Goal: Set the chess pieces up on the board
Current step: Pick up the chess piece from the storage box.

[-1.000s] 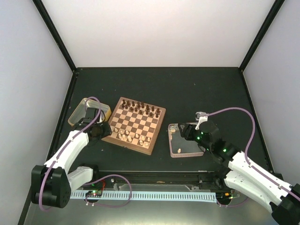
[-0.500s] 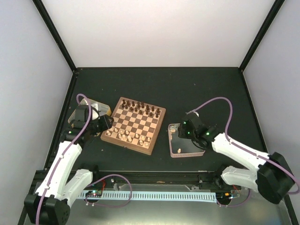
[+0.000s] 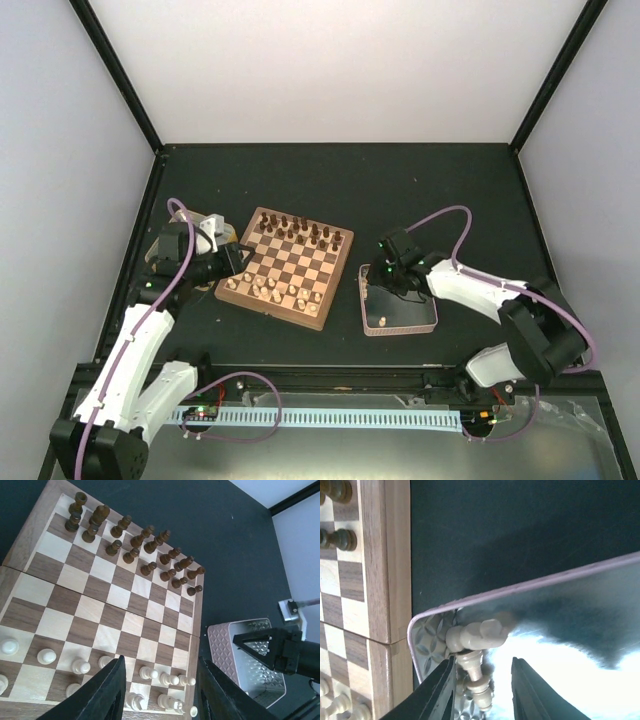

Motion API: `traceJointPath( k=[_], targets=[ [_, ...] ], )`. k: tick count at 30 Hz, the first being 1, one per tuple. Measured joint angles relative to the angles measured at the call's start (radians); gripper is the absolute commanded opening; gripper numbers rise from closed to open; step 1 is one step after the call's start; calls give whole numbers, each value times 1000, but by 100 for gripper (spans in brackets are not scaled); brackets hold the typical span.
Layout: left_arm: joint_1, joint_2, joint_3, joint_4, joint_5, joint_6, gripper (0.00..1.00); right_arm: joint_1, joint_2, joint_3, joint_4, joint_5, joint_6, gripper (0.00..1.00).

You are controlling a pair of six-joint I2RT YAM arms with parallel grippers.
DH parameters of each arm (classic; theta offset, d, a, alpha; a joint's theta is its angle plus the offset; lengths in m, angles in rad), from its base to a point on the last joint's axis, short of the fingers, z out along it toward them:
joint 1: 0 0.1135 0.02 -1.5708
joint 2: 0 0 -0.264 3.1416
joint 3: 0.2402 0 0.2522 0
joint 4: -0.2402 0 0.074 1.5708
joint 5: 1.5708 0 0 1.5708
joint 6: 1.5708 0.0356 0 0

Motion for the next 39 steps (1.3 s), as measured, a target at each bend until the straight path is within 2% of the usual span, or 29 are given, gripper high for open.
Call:
traceJointPath(
  k=[6, 12, 16, 25, 29, 33, 39],
  targets=[
    [-5, -11, -1, 11, 27, -5, 41, 0, 37, 0, 11, -112, 34, 29],
    [-5, -11, -1, 11, 36, -5, 41, 0, 82, 18, -53, -175, -24, 21],
    [-6, -12, -1, 11, 38, -5, 41, 0, 132, 58, -94, -192, -76, 19],
    [-7, -24, -1, 11, 40, -5, 41, 0, 147, 111, -222, -64, -164, 18],
    [-7, -24, -1, 11, 42, -4, 41, 0, 158, 115, -257, -10, -199, 22],
    [-7, -28, -1, 9, 42, -3, 41, -1, 149, 117, -273, 7, -235, 31],
    [-7, -58, -1, 6, 50, -3, 42, -1, 103, 116, -260, -52, -279, 35]
  ],
)
